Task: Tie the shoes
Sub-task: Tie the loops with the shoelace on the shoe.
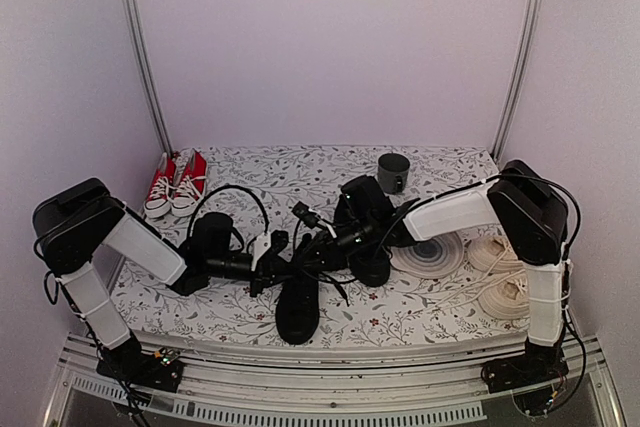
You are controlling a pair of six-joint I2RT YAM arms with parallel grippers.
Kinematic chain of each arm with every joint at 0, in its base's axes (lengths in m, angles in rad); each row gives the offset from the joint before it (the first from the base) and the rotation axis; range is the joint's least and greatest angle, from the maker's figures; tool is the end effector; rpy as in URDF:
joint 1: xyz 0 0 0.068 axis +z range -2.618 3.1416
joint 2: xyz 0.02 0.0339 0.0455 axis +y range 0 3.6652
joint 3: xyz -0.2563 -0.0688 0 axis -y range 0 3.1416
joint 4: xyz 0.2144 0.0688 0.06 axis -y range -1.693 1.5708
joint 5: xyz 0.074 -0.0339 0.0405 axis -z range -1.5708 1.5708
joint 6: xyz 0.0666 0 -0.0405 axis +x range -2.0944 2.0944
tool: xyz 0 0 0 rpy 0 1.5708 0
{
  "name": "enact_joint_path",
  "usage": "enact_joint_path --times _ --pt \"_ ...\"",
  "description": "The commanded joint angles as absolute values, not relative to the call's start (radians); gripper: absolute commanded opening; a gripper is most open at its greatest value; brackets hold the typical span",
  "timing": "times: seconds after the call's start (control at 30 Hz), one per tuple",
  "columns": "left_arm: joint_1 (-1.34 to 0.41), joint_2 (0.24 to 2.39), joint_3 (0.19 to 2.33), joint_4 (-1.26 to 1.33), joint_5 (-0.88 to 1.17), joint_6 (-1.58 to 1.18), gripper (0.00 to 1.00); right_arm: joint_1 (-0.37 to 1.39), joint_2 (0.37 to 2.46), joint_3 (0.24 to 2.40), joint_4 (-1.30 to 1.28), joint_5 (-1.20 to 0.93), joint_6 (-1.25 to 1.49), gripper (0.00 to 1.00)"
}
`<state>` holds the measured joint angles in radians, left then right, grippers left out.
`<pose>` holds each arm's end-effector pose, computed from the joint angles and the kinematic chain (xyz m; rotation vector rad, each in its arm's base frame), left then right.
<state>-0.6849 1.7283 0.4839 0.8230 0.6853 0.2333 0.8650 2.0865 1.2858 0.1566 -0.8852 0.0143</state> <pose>0.2060 -0.2226 0.1314 1.2792 1.5622 -0.9692 0.2407 0.3619 0.1546 -1.4180 1.8351 1.4478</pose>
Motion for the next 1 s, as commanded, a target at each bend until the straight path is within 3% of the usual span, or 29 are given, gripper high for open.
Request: enact_joint_path --times 0.0,0.07,0.23,0.33,0.47,0.63,0.77,0.97 --pt "-0.673 1.728 0.479 0.845 0.697 0.230 0.00 0.874 2.086 1.315 0.155 -0.891 0.010 0.12" --pt "-0.673 1.726 0.477 0.840 0.691 0.232 0.03 0.874 2.078 1.308 0.156 -0.891 0.010 0.12" --pt "-0.673 1.669 0.465 0.793 0.633 0.251 0.47 0.875 2.070 1.293 0.153 -0.887 0.015 0.06" --pt "-0.684 1.583 0.435 0.754 0.588 0.287 0.58 0.874 2.066 1.283 0.151 -0.887 0.040 0.05" --pt "-0.736 1.472 0.406 0.670 0.492 0.358 0.62 0.874 2.051 1.266 0.156 -0.878 0.075 0.04" --pt "-0.866 1.425 0.449 0.482 0.284 0.485 0.61 0.876 2.039 1.249 0.188 -0.880 0.134 0.04" --pt "-0.905 1.376 0.449 0.436 0.249 0.527 0.61 0.876 2.035 1.243 0.195 -0.869 0.180 0.04" --pt "-0.972 1.465 0.547 0.313 0.189 0.611 0.60 0.877 2.036 1.238 0.231 -0.870 0.220 0.03"
